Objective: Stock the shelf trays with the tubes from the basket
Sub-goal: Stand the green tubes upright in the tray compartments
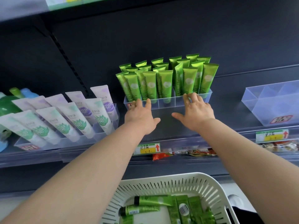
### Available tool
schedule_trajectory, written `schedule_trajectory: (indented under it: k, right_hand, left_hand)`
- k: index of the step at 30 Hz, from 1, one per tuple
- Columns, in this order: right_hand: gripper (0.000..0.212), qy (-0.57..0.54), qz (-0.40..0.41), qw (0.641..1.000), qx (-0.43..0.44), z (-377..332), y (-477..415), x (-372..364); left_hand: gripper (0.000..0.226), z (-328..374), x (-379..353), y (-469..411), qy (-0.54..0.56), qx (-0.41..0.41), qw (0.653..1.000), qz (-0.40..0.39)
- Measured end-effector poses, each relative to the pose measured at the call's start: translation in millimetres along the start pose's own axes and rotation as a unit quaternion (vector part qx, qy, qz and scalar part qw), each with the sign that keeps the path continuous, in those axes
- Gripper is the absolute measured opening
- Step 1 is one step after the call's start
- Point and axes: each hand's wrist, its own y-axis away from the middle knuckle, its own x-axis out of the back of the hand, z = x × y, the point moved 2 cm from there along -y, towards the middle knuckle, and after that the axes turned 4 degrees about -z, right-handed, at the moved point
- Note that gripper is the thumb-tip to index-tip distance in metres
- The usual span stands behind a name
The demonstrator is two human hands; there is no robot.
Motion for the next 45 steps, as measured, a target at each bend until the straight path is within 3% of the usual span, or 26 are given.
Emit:
schedule_trajectory:
  k: [8, 12, 22, 26, 33, 38, 40, 42, 45]
  right_hand:
    - [0.083, 0.002, -0.036, 0.999, 0.025, 7, 7, -3]
    - [0.077, -0.011, -0.037, 0.999, 0.014, 29, 26, -2]
    - [0.085, 0.067, -0.077, 0.978, -0.182, 107, 69, 21]
    - [0.08, 0.045, -0.089, 0.972, -0.214, 120, 80, 26]
    - [0.051, -0.029, -0.033, 0.985, -0.166, 99, 80, 42]
    - [0.063, -0.144, -0.034, 0.989, -0.026, 61, 73, 39]
    - [0.064, -0.167, -0.039, 0.985, -0.007, 60, 77, 38]
    - [0.062, -0.156, -0.025, 0.987, -0.015, 69, 84, 37]
    - [0.055, -0.043, 0.009, 0.997, -0.07, 89, 94, 38]
  left_hand:
    - [0.078, 0, -4, 5, 0.057, -0.01, 0.998, -0.006]
    - [0.072, 22, -2, 19, 0.071, -0.06, 0.995, 0.027]
    - [0.067, 117, 14, 54, 0.092, -0.184, 0.978, 0.044]
    - [0.066, 133, 19, 63, 0.093, -0.198, 0.975, 0.047]
    - [0.066, 116, 23, 68, 0.096, -0.169, 0.98, 0.047]
    - [0.067, 93, 25, 68, 0.101, -0.139, 0.984, 0.048]
    - [0.066, 87, 27, 70, 0.099, -0.135, 0.985, 0.049]
    - [0.064, 85, 30, 71, 0.098, -0.135, 0.985, 0.045]
    - [0.059, 92, 32, 74, 0.102, -0.145, 0.983, 0.038]
